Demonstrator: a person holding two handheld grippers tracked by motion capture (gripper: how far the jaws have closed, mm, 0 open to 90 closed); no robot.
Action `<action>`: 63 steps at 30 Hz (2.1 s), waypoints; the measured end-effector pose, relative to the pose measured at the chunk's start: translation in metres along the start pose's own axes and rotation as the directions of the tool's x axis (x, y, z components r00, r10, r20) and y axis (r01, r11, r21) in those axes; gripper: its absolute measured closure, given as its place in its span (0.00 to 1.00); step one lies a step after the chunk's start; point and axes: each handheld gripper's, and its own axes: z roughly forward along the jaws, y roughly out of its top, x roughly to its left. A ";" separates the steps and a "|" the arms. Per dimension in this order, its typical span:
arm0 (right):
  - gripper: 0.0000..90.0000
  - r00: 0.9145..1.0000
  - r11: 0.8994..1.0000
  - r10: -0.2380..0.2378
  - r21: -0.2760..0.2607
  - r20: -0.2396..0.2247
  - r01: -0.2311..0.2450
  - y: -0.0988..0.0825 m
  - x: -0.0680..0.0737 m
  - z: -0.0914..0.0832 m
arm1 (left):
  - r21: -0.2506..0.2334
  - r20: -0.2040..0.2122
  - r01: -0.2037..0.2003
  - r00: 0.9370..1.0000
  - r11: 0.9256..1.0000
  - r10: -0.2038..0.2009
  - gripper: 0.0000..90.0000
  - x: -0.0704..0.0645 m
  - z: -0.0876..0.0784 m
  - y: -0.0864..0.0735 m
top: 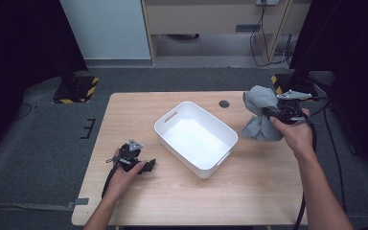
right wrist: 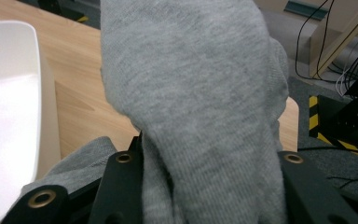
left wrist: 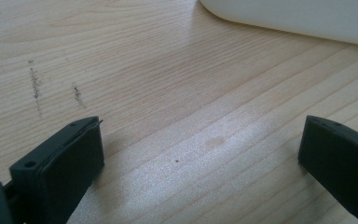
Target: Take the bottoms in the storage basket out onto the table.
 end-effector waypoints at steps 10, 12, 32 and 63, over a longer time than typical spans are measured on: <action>0.66 1.000 0.999 0.007 0.033 0.000 -0.007 -0.013 -0.003 0.018 | 0.000 0.000 0.000 1.000 1.000 0.000 0.00 0.000 0.000 0.000; 0.66 1.000 0.999 0.019 0.036 0.004 -0.019 -0.016 -0.005 0.020 | 0.000 0.000 0.000 1.000 1.000 0.000 0.00 0.000 0.000 0.000; 0.66 0.998 0.996 0.065 0.062 0.007 -0.065 -0.054 -0.007 0.036 | 0.000 0.000 0.000 1.000 1.000 0.000 0.00 0.000 0.000 0.000; 0.62 0.995 0.991 0.096 0.093 -0.002 -0.095 -0.080 0.004 0.056 | 0.001 0.000 -0.001 1.000 1.000 0.001 0.00 0.000 0.000 0.000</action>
